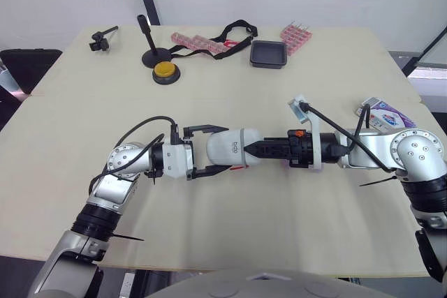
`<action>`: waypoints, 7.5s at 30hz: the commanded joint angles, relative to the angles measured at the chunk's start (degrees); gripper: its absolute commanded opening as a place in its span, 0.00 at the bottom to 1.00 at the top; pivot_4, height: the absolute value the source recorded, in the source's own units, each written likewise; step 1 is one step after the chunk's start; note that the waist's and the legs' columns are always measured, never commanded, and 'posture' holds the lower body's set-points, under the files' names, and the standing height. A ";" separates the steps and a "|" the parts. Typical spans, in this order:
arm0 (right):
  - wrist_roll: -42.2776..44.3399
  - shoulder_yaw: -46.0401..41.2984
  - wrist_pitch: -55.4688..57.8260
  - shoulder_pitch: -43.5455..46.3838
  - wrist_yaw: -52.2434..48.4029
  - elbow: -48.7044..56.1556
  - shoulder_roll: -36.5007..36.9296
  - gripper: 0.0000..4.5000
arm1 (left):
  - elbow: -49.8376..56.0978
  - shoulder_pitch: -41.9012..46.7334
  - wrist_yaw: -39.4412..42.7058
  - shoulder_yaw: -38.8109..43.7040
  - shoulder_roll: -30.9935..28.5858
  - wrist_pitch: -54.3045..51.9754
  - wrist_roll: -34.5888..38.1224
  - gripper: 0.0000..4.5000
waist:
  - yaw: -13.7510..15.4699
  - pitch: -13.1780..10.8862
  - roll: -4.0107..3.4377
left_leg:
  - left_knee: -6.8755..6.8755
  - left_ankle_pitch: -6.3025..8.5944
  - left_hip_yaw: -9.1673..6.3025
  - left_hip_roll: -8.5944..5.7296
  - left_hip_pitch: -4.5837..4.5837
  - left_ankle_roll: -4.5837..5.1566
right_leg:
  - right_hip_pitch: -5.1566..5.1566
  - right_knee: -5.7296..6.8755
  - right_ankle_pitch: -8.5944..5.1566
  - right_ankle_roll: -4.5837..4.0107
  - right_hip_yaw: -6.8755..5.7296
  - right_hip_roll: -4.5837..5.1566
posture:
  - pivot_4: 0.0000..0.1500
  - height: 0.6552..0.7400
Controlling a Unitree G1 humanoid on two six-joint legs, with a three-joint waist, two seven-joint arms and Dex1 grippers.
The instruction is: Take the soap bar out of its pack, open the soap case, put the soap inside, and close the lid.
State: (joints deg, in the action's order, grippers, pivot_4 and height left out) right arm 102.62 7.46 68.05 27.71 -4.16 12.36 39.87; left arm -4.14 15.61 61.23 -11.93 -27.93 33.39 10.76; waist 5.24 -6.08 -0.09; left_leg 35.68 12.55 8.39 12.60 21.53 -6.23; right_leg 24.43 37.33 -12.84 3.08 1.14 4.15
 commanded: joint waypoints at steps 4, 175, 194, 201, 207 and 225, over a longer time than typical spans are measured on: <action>0.09 -0.69 -0.06 1.10 0.13 0.13 -0.51 0.46 | 0.20 1.42 -0.52 0.05 0.24 0.91 0.40 0.82 | -0.04 0.00 0.00 | -0.01 0.00 0.00 0.00 0.00 0.00 | 0.00 -0.01 0.00 0.00 0.00 -0.01 | 1.00 0.87; -74.88 -17.43 -76.32 -48.70 -61.14 1.96 -6.83 1.00 | 5.30 26.99 11.58 -15.26 -6.58 -49.40 -15.35 0.82 | -0.77 -0.10 0.22 | 0.48 0.40 0.02 -0.05 0.05 1.01 | 0.02 0.00 -0.17 -0.49 0.00 0.26 | 1.00 0.87; -76.36 -15.29 -81.47 -58.26 -57.15 5.45 -10.75 1.00 | 0.00 22.59 15.91 -10.76 -11.79 -40.94 -10.54 0.82 | -0.94 -0.11 0.20 | 0.25 0.41 0.04 -0.06 0.03 0.98 | -0.01 -0.17 -0.17 -0.48 -0.01 0.25 | 1.00 0.87; -75.53 -14.85 -76.98 -56.47 -54.45 9.98 -8.70 1.00 | -3.27 21.93 15.25 -10.84 -10.84 -38.64 -10.85 0.82 | -0.98 -0.12 0.22 | 0.24 0.41 0.04 -0.06 -0.01 0.96 | -0.07 -0.19 -0.17 -0.47 0.00 0.25 | 1.00 0.87; -75.06 -14.42 -71.48 -51.66 -52.15 11.25 -7.25 1.00 | -4.40 22.09 15.78 -9.74 -10.47 -37.14 -9.19 1.00 | -0.92 -0.12 0.22 | 0.21 0.40 0.03 -0.06 -0.03 0.94 | -0.09 -0.19 -0.16 -0.46 -0.01 0.22 | 1.00 0.87; -71.14 -20.06 -73.24 -49.85 -56.13 6.99 -3.85 1.00 | 10.48 5.35 19.77 11.70 -12.58 -44.15 18.83 1.00 | -1.44 -0.15 0.20 | 0.10 0.42 0.08 -0.05 0.02 0.92 | -0.10 -0.29 -0.17 -0.47 0.01 0.22 | 1.00 0.87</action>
State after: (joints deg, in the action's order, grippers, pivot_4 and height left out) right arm 28.83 -10.08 -6.23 -22.78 -60.25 16.32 34.63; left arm 2.04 24.26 81.57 -3.34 -39.59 -10.06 26.22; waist 3.81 -6.23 0.10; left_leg 35.77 12.97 8.49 12.55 21.54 -5.31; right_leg 24.29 37.04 -13.01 2.61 1.16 4.37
